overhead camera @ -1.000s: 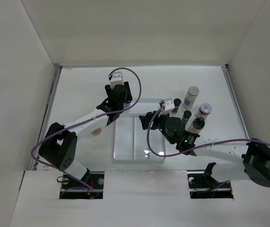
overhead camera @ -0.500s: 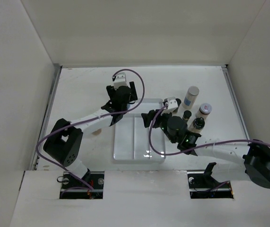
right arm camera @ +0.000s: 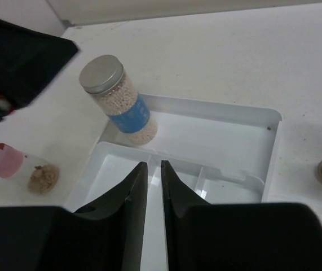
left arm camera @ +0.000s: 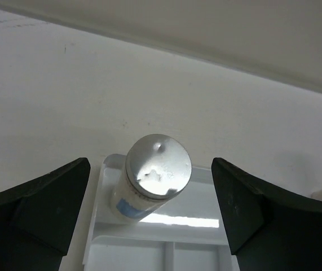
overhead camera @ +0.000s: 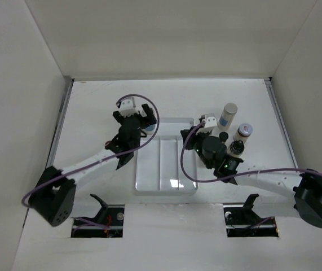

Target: Organize the condiment bottles

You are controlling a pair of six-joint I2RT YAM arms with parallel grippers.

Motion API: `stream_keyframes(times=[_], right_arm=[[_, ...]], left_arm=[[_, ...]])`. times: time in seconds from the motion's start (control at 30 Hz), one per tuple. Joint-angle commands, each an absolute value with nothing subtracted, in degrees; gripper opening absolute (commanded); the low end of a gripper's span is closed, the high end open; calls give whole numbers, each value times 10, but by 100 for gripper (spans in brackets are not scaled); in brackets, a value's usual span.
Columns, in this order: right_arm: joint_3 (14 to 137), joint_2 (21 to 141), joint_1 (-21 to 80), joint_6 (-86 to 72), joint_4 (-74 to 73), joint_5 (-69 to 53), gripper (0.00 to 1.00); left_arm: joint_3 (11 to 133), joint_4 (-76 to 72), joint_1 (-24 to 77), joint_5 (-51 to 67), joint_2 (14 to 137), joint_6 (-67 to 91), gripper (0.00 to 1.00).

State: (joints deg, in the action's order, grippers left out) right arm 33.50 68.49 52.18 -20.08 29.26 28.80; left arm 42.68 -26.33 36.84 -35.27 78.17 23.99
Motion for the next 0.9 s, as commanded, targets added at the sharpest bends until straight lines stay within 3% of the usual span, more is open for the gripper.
stream_keyframes(times=[0.0, 0.13, 0.2, 0.37, 0.43, 0.6, 0.87], right_arm=[[390, 693, 517, -206, 257, 307, 20], [454, 719, 507, -199, 202, 344, 21], [488, 732, 486, -191, 169, 368, 28], [551, 747, 398, -177, 85, 442, 82], [562, 757, 352, -154, 77, 457, 91], [607, 805, 237, -143, 22, 428, 100], [635, 869, 145, -185, -26, 294, 100]], left_arm=[[349, -373, 366, -374, 661, 251, 90], [244, -401, 356, -403, 548, 263, 86], [206, -405, 348, -404, 506, 271, 83], [148, -393, 326, -389, 437, 300, 80], [136, -398, 324, -388, 432, 315, 81], [137, -407, 320, -353, 453, 339, 83], [125, -409, 313, -331, 454, 353, 84]])
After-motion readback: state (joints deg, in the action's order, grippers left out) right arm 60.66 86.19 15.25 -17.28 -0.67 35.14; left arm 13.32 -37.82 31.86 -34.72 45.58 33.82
